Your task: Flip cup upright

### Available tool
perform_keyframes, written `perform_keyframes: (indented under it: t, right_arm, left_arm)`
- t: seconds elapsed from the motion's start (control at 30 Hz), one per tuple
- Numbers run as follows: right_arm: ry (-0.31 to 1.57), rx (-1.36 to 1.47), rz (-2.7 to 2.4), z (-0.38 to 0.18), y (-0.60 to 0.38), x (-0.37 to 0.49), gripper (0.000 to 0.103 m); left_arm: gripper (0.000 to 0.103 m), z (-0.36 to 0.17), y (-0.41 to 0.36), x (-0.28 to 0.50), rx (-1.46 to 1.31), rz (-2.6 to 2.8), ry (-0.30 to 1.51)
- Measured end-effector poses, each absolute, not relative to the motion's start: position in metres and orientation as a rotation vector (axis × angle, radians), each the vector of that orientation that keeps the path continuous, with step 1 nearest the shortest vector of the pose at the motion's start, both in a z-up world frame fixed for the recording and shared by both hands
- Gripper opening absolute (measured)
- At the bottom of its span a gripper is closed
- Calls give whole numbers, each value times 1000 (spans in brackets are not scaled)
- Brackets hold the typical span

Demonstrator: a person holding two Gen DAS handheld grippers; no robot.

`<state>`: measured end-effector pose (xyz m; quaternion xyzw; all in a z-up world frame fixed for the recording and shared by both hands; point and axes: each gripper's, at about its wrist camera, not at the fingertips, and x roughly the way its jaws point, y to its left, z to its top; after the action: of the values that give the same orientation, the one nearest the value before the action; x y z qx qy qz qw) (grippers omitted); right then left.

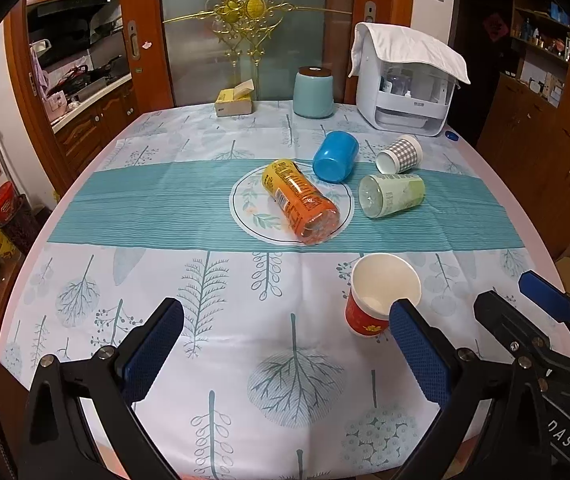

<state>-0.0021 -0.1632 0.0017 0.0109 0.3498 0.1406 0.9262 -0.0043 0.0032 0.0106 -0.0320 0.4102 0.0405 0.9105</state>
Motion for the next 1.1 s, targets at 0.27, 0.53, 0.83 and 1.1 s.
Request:
perform_keyframes:
  t: [0.27,0.53,0.83,1.1]
  right_arm:
    - [719,27,274,0,-165,0,70]
    - [727,41,272,-3,-166,3,70]
    - [730,44,257,-4,-165,3,70]
    - [736,46,255,-5,-165,3,70]
  left_arm:
    - [102,9,3,-2,-58,101,846]
    - [102,7,3,-1,-59,113,850]
    - [102,7,4,-1,-60,113,850]
    - [102,4,5,0,-61,121,854]
